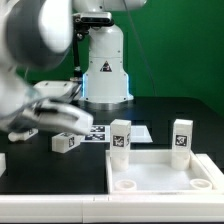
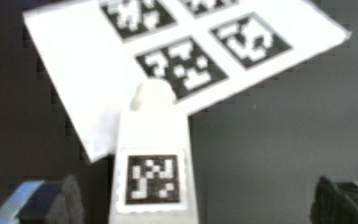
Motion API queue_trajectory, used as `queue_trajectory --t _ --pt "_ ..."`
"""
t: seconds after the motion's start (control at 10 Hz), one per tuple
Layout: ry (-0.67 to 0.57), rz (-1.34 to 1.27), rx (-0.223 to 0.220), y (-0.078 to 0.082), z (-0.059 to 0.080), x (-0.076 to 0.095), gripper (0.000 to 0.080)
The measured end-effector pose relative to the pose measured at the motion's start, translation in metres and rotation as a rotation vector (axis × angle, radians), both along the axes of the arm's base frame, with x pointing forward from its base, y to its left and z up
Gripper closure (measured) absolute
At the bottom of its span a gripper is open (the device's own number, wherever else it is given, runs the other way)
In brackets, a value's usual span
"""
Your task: Assemble square table
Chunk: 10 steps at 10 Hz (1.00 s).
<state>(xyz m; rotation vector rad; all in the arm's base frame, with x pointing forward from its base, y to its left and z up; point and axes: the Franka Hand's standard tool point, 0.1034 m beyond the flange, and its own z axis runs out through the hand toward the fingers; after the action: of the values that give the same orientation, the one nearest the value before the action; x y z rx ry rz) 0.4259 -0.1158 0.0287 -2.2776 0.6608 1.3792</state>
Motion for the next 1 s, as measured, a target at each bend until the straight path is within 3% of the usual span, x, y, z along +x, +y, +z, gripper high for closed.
queue_trajectory --t 0.1,0.3,1.0 --pt "0.035 0.009 0.023 0.001 -0.005 0.0 0.015" --pt "0.031 0.017 0.027 0.003 -0.005 0.001 0.015" --pt "0.005 0.047 -0.003 0.011 -0.022 -0.007 0.015"
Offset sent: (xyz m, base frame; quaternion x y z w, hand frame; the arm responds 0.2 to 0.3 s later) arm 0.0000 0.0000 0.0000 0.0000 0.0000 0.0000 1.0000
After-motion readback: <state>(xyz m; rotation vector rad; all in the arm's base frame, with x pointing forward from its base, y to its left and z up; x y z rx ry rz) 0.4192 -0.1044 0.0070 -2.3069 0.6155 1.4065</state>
